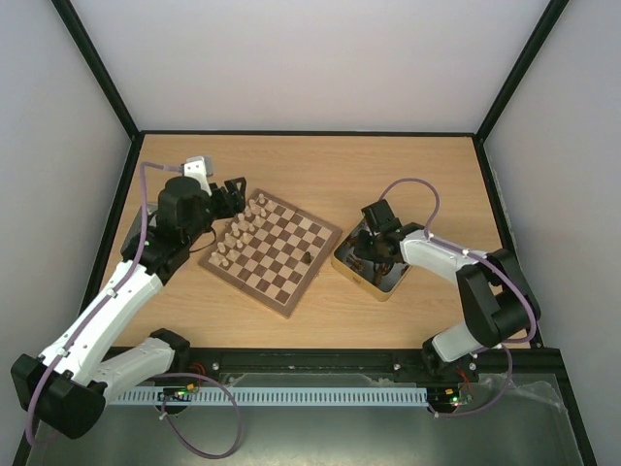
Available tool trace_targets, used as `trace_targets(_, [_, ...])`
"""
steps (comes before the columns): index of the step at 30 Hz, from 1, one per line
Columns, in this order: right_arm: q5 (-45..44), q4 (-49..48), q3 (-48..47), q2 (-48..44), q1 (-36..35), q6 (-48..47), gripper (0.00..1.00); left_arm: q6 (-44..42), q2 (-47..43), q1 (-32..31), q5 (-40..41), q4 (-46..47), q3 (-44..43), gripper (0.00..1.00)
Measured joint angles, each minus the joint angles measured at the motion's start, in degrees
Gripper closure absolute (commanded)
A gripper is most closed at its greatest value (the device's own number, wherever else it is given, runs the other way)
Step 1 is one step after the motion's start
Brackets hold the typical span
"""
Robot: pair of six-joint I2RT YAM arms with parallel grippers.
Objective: Set up the chess pieces on the board
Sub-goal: Pick up the chess piece from the storage box, then place the chess piece on the chessboard.
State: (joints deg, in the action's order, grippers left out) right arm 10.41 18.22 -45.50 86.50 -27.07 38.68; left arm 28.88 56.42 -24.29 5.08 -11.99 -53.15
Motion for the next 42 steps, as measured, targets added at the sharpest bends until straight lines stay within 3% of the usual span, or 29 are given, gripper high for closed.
trace_targets(4, [-1.55, 0.31, -0.87, 0.15, -0.46, -0.24, 0.95, 0.0, 0.28, 0.0, 0.0, 0.33, 0.0, 0.21])
trace_targets(13, [-5.92, 3.82, -3.89, -3.04, -1.11, -0.74, 0.96, -0.22, 0.48, 0.0, -0.04, 0.76, 0.31, 0.21])
trace_targets(22, [-3.28, 4.26, -8.26, -7.15, -3.69, -1.75, 0.96, -0.22, 0.46, 0.0, 0.2, 0.96, 0.74, 0.21])
trace_targets(30, [-0.04, 3.8, -16.35, -3.8, -13.92, -4.72, 0.96, 0.26, -1.25, 0.0, 3.41, 0.83, 1.22, 0.21])
trace_targets(42, [-7.08, 9.11, -25.66, 9.14, -31.82, -8.74, 0.95, 1.55, -8.41, 0.0, 13.46, 0.15, 3.04, 0.21])
